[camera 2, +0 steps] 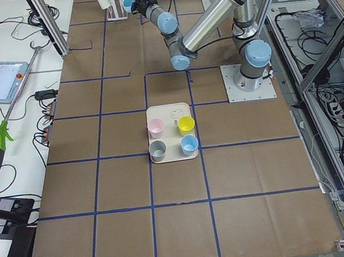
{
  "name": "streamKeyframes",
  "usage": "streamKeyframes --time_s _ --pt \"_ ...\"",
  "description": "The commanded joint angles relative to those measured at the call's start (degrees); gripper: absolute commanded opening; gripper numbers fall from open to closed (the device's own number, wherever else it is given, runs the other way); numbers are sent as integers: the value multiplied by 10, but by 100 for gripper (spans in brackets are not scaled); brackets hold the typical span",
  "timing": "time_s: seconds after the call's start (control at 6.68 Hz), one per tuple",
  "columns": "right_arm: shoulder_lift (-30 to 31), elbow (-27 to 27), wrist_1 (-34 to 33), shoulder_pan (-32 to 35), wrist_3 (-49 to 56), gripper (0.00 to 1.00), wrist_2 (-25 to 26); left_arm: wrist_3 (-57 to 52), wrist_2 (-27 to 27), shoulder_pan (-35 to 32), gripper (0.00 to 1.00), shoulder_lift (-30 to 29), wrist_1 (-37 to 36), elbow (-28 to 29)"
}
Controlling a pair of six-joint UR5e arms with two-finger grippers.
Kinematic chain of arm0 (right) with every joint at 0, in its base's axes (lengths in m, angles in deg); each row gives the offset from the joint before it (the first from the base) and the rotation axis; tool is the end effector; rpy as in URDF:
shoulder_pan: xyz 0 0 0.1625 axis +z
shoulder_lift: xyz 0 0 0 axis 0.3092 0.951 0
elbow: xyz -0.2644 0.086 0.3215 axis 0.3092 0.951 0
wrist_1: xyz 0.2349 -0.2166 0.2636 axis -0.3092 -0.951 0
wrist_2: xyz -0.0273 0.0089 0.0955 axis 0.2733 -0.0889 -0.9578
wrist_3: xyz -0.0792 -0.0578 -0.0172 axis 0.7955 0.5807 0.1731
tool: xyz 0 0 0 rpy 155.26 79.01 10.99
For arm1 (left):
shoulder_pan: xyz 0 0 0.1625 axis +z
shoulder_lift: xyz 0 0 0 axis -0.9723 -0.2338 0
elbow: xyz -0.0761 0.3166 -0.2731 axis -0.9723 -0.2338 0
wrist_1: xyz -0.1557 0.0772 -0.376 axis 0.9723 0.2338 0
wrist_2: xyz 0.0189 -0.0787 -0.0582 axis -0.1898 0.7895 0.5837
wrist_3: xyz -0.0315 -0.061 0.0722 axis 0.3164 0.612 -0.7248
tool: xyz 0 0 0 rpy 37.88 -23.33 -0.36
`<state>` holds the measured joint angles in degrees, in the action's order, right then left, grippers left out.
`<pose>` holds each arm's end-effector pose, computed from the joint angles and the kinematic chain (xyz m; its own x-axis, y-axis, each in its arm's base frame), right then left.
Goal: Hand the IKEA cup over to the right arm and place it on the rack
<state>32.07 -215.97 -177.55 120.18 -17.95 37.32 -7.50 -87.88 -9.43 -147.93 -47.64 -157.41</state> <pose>0.2543 -0.4198 0.3541 0.0595 0.4486 -0.8917 0.8908 0.3792 0.2502 -0.1911 -0.4658 0.3334 -0.4731 0.8608 0.1878 0.0588 0.2435 -0.9681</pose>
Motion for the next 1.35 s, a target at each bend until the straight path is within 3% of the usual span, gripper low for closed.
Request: streamKeyframes --time_s 0.0,1.2 --pt "-11 32 33 3 -23 99 -4 0 0 0 9 0 0 0" --pt "-64 101 48 44 -41 99 5 0 0 0 10 1 0 -1"
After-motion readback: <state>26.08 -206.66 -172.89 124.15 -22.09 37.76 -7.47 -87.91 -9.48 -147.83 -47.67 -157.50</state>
